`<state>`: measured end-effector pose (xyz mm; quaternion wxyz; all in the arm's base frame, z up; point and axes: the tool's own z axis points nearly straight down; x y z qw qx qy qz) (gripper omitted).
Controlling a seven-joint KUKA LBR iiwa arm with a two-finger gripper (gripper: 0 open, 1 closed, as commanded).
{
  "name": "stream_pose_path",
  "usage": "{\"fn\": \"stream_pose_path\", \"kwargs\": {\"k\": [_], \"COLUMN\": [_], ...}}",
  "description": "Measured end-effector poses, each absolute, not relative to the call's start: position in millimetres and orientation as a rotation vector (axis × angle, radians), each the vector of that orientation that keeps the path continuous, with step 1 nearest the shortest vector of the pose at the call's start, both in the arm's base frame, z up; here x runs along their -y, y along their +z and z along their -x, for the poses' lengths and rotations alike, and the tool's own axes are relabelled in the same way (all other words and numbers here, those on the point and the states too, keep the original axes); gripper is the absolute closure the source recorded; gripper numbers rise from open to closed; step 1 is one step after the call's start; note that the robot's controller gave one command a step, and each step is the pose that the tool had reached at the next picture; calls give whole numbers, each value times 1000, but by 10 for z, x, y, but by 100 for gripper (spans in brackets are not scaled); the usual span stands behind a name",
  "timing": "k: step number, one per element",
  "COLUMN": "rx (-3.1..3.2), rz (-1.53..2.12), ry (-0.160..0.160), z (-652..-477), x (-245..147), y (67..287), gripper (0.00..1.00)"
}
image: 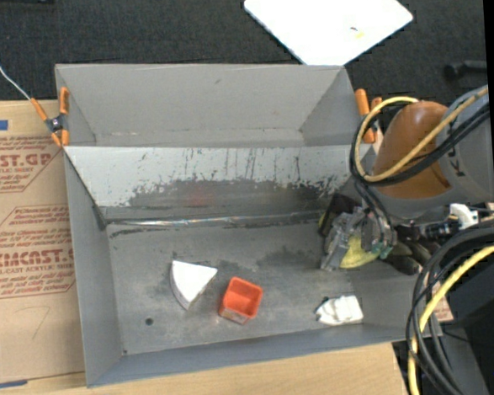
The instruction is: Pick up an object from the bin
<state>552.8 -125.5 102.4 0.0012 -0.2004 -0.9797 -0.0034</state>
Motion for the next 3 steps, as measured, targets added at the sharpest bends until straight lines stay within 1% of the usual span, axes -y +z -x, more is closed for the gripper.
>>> {"fn": "stream_pose_path", "kwargs": {"k": [3], "rx": [3071], "rz": [645], "ry": [-12], "z": [-5525], "x": [1254], "y": [1135], "gripper": [100]}}
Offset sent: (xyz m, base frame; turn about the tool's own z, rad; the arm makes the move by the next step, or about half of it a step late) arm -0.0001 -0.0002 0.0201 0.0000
